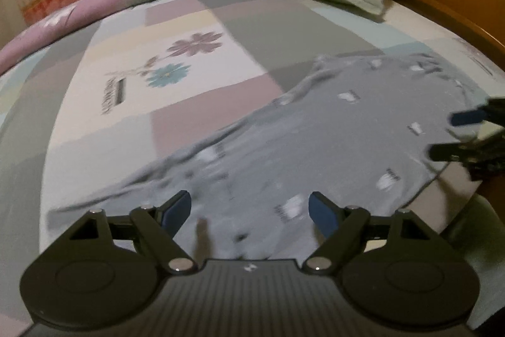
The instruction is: Fold clothes
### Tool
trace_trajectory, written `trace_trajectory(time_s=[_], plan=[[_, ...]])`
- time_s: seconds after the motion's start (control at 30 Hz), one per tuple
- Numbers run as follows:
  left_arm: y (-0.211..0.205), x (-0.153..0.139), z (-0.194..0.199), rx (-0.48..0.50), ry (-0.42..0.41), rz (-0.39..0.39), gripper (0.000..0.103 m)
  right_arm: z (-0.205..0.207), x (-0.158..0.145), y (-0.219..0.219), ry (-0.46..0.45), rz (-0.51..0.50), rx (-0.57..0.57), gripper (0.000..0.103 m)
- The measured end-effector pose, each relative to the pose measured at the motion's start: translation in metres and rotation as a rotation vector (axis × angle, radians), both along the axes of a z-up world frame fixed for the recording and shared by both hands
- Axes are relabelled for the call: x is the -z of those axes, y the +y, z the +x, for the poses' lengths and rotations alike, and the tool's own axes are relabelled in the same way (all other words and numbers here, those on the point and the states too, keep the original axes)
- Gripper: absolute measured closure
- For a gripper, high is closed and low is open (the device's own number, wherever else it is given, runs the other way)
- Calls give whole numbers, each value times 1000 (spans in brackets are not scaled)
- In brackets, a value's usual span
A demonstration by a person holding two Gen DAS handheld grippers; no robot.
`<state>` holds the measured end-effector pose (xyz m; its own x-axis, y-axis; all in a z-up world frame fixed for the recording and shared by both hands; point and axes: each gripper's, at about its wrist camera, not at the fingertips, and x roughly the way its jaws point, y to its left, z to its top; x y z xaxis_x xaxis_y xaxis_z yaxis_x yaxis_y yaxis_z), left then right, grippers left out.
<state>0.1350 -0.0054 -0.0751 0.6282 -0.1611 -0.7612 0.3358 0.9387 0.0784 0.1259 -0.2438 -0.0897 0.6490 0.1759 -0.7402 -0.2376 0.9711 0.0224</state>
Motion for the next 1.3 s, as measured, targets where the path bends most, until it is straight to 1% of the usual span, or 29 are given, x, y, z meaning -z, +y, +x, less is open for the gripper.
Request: trace_trajectory(time_s=[0.07,0.17,0.23,0.33,0.47,0.53,0.6,0.67,0.73,0.8,0.9,1.0,1.07,1.17,1.3], plan=[[-7,3,-1,16,9,4,21,6,9,5,19,-7,-16,14],[-4,12,-1,4,42,3,21,3,18,3,21,-4,-11,0],[0,20,0,-13,70,1,21,0,21,-4,19,22,1,0],[4,23,1,-26,79,-14,20,-4,23,-7,3,31,-5,0],[4,17,2,-36,76,-38,19,-5,23,-8,0,31,-13,0],[4,14,0,-33,72,-45,19,-4,19,-10,15,37,-12,0],[5,11,-2,-31,68,-53,19,-6,11,-21,12,81,12,0],[6,9,-4,-30,68,-61,19,-10,1,-37,-30,134,55,0],[6,9,-4,-28,70,-70,19,-9,-3,-57,-72,136,135,0],[4,10,-4,-27,73,-68,19,-4,1,-80,-69,162,225,0],[3,11,-6,-24,79,-67,19,-2,16,-109,-3,227,306,0],[5,10,-8,-26,83,-79,19,-15,8,-124,-18,295,314,0],[6,9,-8,-26,87,-91,19,-21,5,-142,-27,394,360,0],[2,7,-9,-14,87,-88,19,-29,3,-170,-38,544,432,0],[-1,5,-11,1,90,-100,19,-18,12,-211,-11,744,539,0]])
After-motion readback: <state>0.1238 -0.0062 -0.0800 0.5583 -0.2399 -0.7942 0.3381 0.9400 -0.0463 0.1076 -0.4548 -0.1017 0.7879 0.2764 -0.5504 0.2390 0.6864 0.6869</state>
